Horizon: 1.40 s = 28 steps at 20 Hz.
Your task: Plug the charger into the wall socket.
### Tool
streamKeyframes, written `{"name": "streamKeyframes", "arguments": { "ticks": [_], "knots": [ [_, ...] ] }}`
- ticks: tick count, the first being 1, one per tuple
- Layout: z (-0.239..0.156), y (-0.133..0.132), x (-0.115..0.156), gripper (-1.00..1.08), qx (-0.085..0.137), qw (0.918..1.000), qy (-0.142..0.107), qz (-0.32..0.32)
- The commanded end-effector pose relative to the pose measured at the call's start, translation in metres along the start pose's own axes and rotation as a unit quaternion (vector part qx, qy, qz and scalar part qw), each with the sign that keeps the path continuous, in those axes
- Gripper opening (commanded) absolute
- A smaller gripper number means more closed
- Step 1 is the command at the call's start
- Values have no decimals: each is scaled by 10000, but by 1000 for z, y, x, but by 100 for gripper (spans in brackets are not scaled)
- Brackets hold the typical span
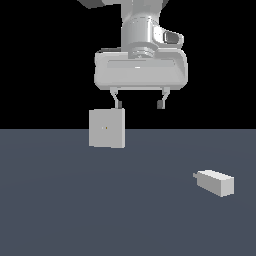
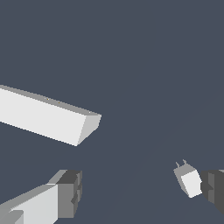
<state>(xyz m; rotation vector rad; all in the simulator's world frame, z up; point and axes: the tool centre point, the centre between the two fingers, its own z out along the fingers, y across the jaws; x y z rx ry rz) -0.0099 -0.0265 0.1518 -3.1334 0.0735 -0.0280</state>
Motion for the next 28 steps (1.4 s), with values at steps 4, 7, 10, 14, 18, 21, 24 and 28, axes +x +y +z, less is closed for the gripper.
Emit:
{"name": "streamKeyframes", "arguments": {
  "ticks": [4,7,10,14,18,21,24,28],
  "knots": [
    [9,12,-12,100,15,9997,97,-223],
    [15,21,-21,100,26,9991,172,-393],
    [23,31,-30,100,39,9979,257,-587],
    [34,47,-42,100,58,9956,376,-857],
    [44,61,-52,100,76,9927,485,-1106],
    [52,72,-59,100,90,9901,561,-1280],
    [60,83,-64,100,106,9874,634,-1446],
    [69,95,-69,100,127,9836,722,-1647]
  ]
}}
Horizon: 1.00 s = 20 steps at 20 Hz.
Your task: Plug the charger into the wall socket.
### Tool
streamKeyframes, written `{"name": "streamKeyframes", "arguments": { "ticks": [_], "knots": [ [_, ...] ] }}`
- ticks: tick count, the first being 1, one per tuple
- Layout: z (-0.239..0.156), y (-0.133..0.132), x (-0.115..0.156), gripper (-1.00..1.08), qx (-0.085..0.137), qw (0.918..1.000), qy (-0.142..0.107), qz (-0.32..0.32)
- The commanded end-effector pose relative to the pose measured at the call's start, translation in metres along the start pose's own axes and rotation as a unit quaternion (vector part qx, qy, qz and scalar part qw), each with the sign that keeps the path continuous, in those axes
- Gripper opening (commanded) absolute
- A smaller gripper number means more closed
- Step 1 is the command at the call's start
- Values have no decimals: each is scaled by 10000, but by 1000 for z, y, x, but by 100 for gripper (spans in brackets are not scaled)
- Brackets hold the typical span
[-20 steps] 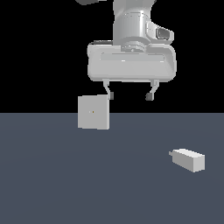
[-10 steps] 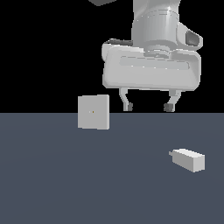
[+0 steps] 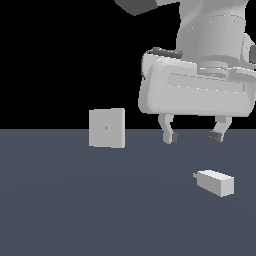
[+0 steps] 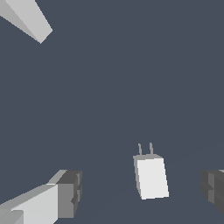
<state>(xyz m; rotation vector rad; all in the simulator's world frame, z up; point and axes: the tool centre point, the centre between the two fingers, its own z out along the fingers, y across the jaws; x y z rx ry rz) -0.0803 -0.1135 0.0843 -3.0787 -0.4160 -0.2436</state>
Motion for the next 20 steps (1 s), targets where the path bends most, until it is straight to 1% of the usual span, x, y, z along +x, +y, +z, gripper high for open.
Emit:
{"name": "streamKeyframes", "arguments": {
  "ticks": [1,10,20],
  "knots": [
    [5,6,-6,100,11,9999,56,-124],
    [16,21,-18,100,49,9990,178,-398],
    [20,25,-21,100,60,9988,199,-451]
  ]
}}
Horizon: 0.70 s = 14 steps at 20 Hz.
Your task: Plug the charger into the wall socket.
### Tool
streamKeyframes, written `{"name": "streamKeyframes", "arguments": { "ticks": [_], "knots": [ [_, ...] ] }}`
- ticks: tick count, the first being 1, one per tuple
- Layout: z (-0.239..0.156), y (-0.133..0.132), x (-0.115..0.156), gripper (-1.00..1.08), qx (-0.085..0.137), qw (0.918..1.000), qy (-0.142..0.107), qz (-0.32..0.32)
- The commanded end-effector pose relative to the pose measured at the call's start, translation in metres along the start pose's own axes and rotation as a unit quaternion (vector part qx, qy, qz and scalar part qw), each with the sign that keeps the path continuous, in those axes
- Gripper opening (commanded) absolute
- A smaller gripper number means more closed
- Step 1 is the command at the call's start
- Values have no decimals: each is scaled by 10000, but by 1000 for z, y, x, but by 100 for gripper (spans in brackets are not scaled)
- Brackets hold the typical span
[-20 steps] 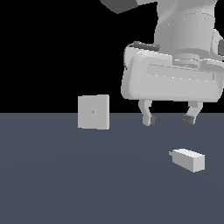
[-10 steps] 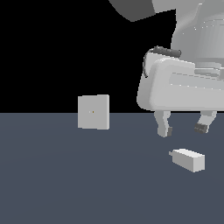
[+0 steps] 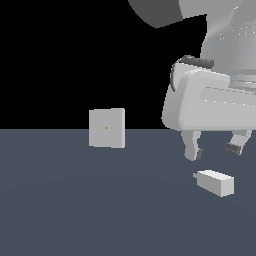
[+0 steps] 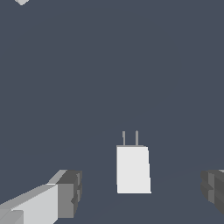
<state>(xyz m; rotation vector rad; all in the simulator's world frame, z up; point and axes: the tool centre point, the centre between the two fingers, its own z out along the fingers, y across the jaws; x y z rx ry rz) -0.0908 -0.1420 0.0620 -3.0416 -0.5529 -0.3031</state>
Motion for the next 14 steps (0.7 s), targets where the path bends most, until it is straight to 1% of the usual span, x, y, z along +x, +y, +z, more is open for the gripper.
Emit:
{"name": "streamKeyframes", "arguments": {
  "ticks": [1,14],
  "knots": [
    [2,0,0,100,1,10000,0,-2],
    [45,-1,-10,100,2,10000,2,-13]
  ]
}}
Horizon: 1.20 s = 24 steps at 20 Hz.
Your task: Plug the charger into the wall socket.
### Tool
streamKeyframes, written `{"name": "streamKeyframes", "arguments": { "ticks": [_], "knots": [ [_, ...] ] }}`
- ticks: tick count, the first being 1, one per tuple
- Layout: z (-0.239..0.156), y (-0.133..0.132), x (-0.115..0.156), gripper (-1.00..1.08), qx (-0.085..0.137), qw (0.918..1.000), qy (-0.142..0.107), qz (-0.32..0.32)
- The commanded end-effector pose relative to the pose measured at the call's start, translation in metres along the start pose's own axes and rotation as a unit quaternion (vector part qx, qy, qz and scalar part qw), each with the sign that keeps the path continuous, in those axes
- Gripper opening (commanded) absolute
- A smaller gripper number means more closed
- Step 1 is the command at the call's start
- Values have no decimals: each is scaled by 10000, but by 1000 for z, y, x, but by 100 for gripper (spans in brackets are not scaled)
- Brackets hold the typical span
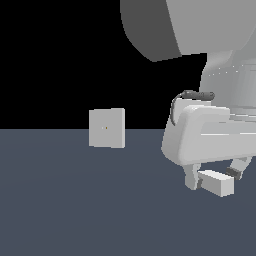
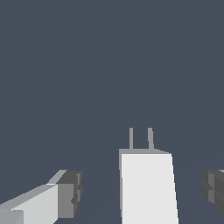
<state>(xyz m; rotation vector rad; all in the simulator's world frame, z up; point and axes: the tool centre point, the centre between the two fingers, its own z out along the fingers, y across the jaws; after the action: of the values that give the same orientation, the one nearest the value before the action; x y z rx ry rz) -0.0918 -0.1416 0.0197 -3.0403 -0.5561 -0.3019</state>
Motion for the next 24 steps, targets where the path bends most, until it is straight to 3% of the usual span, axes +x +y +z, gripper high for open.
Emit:
{"name": "streamKeyframes", "arguments": {
  "ticks": [1,4,5,24],
  "knots": [
    [6,0,-1,100,-3,10000,5,-3],
    [8,1,-1,100,-3,10000,5,-3],
    [8,1,-1,-100,-3,10000,5,-3],
    [4,-12,3,-100,-42,9998,9,188]
  ]
}}
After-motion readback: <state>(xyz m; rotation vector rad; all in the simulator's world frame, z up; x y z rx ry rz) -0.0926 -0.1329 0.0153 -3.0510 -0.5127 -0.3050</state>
